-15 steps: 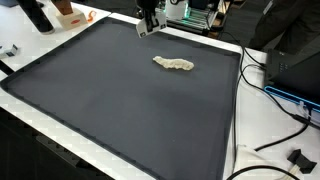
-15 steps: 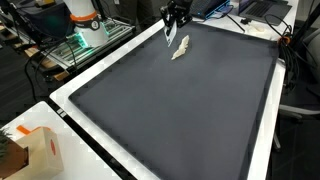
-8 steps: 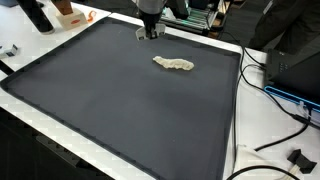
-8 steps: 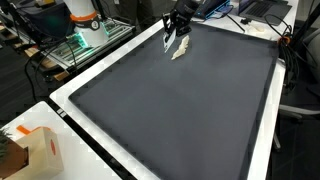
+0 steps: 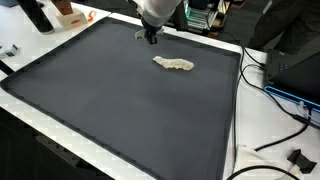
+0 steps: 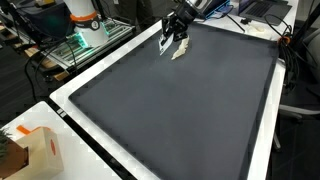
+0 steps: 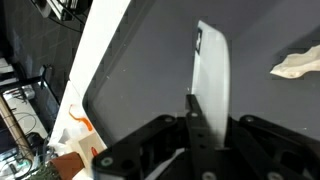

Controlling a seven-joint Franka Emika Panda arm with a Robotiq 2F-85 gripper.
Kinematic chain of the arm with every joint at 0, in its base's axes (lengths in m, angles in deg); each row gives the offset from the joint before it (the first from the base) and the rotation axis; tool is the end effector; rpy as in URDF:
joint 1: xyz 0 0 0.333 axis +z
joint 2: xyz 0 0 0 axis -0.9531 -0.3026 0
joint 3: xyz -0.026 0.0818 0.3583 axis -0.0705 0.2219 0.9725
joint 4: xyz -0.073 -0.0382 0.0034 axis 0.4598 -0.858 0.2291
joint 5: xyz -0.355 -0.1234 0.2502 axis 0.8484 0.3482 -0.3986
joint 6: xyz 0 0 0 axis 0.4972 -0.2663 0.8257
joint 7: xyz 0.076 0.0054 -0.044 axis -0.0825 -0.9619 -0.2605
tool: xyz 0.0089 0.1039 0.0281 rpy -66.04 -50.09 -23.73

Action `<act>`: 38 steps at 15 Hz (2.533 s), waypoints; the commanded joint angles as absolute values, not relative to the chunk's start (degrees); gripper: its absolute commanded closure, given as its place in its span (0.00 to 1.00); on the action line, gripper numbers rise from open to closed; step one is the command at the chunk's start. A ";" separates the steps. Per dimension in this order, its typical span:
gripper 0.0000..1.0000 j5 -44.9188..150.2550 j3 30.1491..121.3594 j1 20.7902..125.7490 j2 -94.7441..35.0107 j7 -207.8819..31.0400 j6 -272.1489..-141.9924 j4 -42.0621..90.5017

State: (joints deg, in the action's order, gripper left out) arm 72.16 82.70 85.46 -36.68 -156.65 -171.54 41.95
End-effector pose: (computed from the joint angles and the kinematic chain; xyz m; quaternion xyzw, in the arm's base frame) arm 0.6024 0.1354 0.2597 0.8675 -0.3700 -0.0914 0.3196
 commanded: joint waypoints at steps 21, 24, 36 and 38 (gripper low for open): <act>0.99 84.13 83.28 91.41 -41.95 -150.47 -166.80 41.48; 0.99 85.05 83.53 91.58 -41.79 -149.04 -166.95 41.78; 0.99 86.11 85.61 90.74 -39.00 -135.87 -169.61 43.86; 0.99 85.49 86.23 90.33 -37.89 -131.47 -170.63 44.38</act>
